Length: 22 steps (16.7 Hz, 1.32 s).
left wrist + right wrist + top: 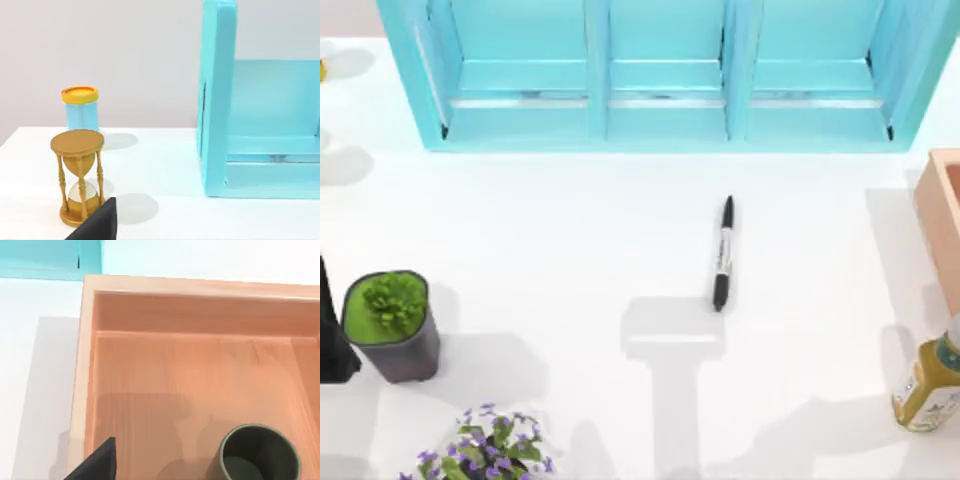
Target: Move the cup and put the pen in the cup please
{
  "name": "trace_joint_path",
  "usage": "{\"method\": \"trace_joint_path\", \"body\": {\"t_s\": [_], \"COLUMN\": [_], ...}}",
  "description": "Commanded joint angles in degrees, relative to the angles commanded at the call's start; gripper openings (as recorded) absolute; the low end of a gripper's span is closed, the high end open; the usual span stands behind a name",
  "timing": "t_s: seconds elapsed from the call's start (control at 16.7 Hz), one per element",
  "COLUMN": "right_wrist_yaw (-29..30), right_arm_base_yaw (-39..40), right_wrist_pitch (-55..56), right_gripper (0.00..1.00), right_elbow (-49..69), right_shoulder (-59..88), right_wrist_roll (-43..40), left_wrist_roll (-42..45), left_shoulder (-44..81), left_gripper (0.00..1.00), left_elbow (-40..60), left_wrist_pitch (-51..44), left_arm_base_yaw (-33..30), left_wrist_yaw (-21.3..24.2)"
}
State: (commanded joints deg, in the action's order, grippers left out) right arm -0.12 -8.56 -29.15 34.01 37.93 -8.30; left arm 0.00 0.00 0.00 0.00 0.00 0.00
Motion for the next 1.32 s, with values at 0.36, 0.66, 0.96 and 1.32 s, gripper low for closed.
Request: {"method": "trace_joint_path", "body": {"t_s": [0.36,0.66,0.96,1.32], "right_wrist_yaw": [-0.02,0.01,0.05,0.05], "right_arm_base_yaw": [-6.95,-11.48,-13.47,-13.25], "right_wrist_pitch": [-23.50,-38.73,-45.35,-44.31], "right_gripper": [1.00,1.00,1.00,1.00], "right_elbow": [28.35,46.60,54.23,53.23], "right_shoulder": [35.36,57.39,65.86,66.01], "right_wrist_roll": [-6.65,-10.95,-12.83,-12.70], "left_wrist_roll": [0.00,0.00,0.00,0.00], "left_shoulder": [0.00,0.00,0.00,0.00], "left_gripper": [1.00,1.00,1.00,1.00], "left_elbow": [0.00,0.00,0.00,0.00], "left_wrist_pitch": [0.00,0.00,0.00,0.00], "left_arm_base_yaw": [0.00,0.00,0.00,0.00], "left_wrist_yaw": [0.00,0.00,0.00,0.00]}}
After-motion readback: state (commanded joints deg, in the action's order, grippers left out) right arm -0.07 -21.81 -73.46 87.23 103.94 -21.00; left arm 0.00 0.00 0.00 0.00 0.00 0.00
